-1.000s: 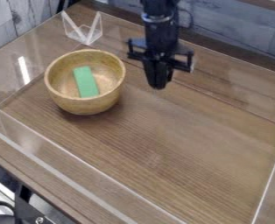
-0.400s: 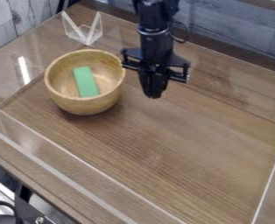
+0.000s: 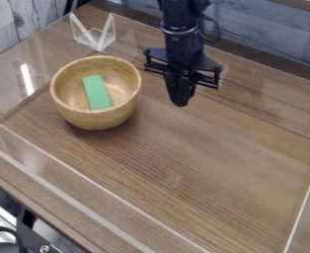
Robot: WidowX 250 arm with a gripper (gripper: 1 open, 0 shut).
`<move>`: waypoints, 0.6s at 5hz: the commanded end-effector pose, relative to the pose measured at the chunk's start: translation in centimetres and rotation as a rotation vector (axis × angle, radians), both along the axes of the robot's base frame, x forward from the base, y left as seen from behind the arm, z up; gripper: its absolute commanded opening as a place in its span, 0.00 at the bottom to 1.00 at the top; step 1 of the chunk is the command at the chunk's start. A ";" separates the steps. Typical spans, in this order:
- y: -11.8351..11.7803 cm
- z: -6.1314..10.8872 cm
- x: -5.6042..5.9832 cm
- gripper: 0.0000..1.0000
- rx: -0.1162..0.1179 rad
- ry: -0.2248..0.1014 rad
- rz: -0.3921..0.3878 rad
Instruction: Move green stick from inside the wooden bowl to the table next to it
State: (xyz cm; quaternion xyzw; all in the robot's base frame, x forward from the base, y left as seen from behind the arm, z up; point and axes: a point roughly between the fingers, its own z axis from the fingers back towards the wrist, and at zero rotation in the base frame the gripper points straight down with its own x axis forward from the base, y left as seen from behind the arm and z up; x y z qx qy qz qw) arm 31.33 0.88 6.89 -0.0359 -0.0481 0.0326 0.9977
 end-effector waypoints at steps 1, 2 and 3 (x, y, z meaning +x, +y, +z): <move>1.2 0.6 0.8 1.00 0.005 -0.040 0.002; 3.0 0.4 0.9 1.00 0.003 -0.044 0.022; 4.3 0.9 0.4 1.00 0.009 -0.040 0.075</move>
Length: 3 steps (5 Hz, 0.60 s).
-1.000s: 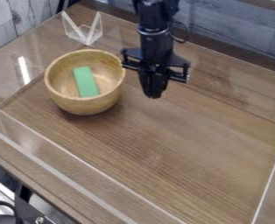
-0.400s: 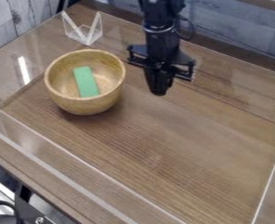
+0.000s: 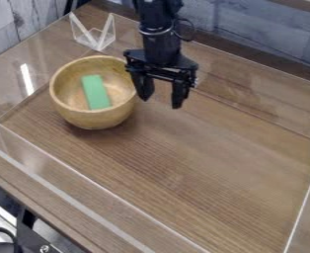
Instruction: Move green stick from inside the wooden bowl to the table next to it
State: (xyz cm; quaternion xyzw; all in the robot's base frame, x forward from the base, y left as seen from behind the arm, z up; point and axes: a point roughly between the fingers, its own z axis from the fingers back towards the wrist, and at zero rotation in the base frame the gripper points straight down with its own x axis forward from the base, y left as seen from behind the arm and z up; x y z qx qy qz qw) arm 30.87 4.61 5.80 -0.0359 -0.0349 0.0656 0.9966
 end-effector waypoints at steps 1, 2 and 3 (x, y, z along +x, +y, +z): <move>0.4 1.6 0.5 1.00 0.022 -0.044 0.025; 0.7 0.9 -0.3 1.00 0.027 -0.021 0.071; 1.3 0.7 -1.1 1.00 0.030 -0.008 0.125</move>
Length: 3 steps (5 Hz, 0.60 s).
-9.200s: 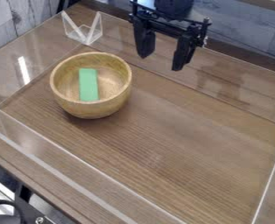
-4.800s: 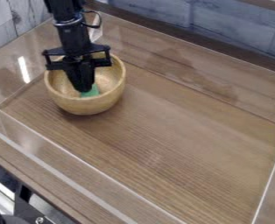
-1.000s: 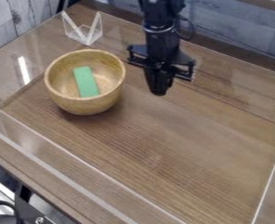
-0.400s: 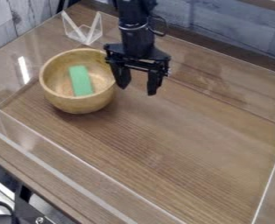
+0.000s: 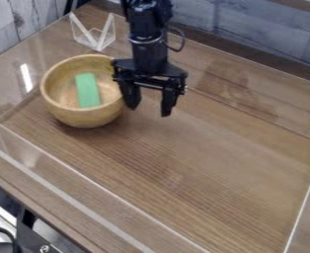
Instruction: Move green stick from inside the wooden bowl to the table next to it
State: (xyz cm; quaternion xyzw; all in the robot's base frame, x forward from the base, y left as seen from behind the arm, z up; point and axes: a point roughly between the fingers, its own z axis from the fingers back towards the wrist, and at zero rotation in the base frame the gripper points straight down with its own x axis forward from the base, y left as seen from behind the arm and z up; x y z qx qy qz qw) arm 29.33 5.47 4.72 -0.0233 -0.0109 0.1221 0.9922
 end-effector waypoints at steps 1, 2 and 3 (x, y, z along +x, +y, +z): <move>1.1 1.6 -0.2 1.00 0.020 -0.051 0.064; 2.0 1.7 0.2 1.00 0.022 -0.045 0.078; 2.9 1.7 0.5 1.00 0.025 -0.038 0.091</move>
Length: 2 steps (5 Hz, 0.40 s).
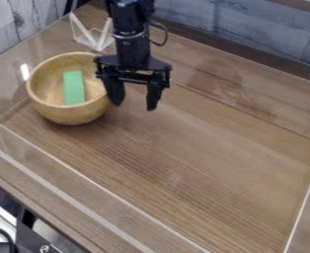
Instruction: Move green stick from inside the wooden bowl to the table next to it
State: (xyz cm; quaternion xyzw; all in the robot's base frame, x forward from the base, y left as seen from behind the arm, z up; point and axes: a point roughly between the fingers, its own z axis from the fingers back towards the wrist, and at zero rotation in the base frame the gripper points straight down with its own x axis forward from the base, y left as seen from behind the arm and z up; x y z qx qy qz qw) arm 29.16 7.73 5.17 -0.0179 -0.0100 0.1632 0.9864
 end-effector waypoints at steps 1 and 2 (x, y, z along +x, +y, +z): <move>1.4 1.7 0.4 1.00 0.018 -0.038 -0.004; 2.0 2.1 0.0 1.00 0.020 -0.031 -0.019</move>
